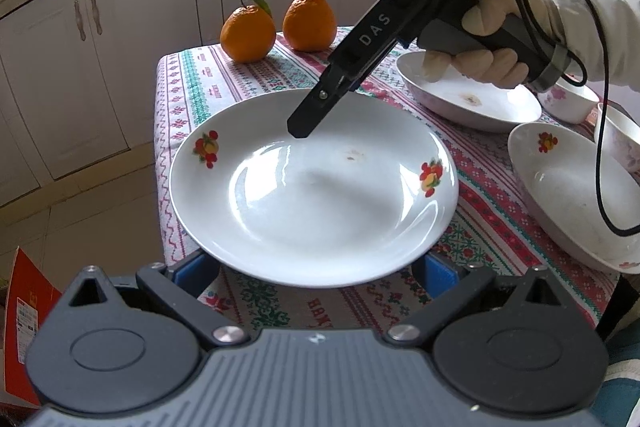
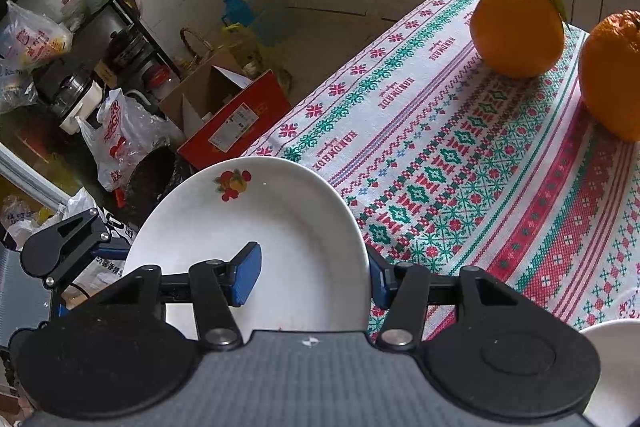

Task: Organize plates and bowls

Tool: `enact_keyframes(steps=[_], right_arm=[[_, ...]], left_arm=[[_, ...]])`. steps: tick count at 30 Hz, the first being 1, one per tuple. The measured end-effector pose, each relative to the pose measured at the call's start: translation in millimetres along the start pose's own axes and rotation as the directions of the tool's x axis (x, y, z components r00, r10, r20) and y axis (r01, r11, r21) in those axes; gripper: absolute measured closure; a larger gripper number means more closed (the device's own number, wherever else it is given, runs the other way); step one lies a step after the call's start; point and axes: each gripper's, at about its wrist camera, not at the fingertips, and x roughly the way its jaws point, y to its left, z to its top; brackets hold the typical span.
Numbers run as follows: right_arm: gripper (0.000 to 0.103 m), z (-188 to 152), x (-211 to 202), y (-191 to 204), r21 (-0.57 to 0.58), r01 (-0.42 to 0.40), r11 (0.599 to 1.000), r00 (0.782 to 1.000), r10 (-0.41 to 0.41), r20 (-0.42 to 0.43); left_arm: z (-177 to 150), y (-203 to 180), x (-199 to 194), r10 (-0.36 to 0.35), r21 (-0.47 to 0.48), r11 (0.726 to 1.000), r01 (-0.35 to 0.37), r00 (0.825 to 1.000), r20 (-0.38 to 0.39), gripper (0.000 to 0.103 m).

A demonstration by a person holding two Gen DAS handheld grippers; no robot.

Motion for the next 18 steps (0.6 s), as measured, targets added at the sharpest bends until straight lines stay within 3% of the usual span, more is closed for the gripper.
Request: enact_keyframes(steps=[4,8,14,18], right_arm=[[0.026,0,-1,3,0.001,-0.007,1.000,1.000,0.007,0.002],[0.011,-2,-12,11,-0.031,0.040,0.999,0.999,-0.039,0.025],[0.000,-18,-55,27,-0.052,0.074,0.996,0.993,-0.069,0.096],[0.000,-41,-90,48,-0.079,0.108,0.991,0.984,-0.095,0.147]], left_arm=[[1,-2,0,0.010,0.007,1.000,-0.010,1.000,0.002,0.002],[0,-3,-7,0.017,-0.003,1.000,-0.017,1.000,0.004,0.002],[-5,-12,-33,0.049,-0.022,0.999,-0.049,0.998,0.024,0.002],[-6,-30,-51,0.061,-0.025,0.998,-0.060,0.997,0.046,0.001]])
